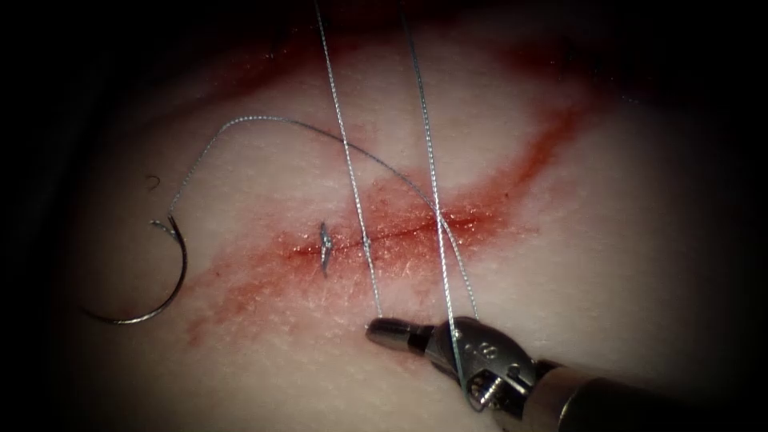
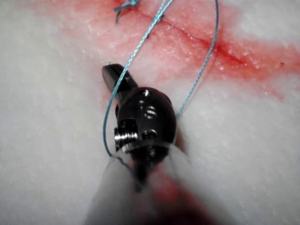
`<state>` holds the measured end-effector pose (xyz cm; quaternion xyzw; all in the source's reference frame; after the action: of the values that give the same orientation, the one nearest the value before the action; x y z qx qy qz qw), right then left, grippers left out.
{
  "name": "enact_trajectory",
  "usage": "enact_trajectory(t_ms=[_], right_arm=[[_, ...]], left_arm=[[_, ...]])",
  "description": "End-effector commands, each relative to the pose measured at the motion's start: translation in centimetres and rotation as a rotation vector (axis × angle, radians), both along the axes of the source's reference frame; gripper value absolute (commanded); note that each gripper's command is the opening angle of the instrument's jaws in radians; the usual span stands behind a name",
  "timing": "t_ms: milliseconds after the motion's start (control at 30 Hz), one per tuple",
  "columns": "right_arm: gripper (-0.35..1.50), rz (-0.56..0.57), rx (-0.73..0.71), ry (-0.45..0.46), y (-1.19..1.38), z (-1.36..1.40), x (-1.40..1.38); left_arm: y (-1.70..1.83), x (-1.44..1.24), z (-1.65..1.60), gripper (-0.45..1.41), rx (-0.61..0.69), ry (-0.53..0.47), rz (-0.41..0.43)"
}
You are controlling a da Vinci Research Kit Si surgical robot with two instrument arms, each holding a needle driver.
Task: Wound Closure
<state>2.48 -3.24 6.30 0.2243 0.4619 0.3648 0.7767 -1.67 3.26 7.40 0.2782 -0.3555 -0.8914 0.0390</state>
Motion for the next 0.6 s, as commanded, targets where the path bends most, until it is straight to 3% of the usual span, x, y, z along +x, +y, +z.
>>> enact_trajectory(t_ms=[33,67,200,233,333,433,500,567,600], right_arm=[[0.72,0.022,-0.042,0.0,0.06,0.04,0.07],[1.14,0.057,-0.065,0.007,0.14,0.05,0.07],[1.43,0.142,-0.093,0.019,0.28,0.01,0.05],[1.48,0.172,-0.125,0.0,0.35,-0.04,0.02],[1.38,0.137,-0.273,0.012,0.49,-0.17,-0.08],[0.76,0.038,-0.357,0.056,0.68,-0.31,-0.14],[0.93,-0.023,-0.418,0.076,0.86,-0.38,-0.12],[1.23,-0.014,-0.427,0.061,1.02,-0.39,-0.05],[1.26,-0.001,-0.425,0.048,1.12,-0.37,0.01]], left_arm=[[-0.05,-0.1,-0.01,-0.45,0.007,-0.037,0.019],[-0.12,-0.13,-0.08,-0.45,0.024,-0.084,0.034],[-0.31,-0.19,-0.32,-0.45,0.065,-0.191,0.081],[-0.44,-0.22,-0.48,-0.45,0.093,-0.269,0.119],[-0.73,-0.24,-0.87,-0.45,0.156,-0.381,0.158],[-0.95,-0.24,-1.36,-0.45,0.207,-0.456,0.177],[-1.02,-0.29,-1.66,-0.45,0.22,-0.485,0.169],[-1.05,-0.36,-1.94,-0.45,0.234,-0.51,0.155],[-1.08,-0.41,-2.1,-0.45,0.235,-0.524,0.154]])
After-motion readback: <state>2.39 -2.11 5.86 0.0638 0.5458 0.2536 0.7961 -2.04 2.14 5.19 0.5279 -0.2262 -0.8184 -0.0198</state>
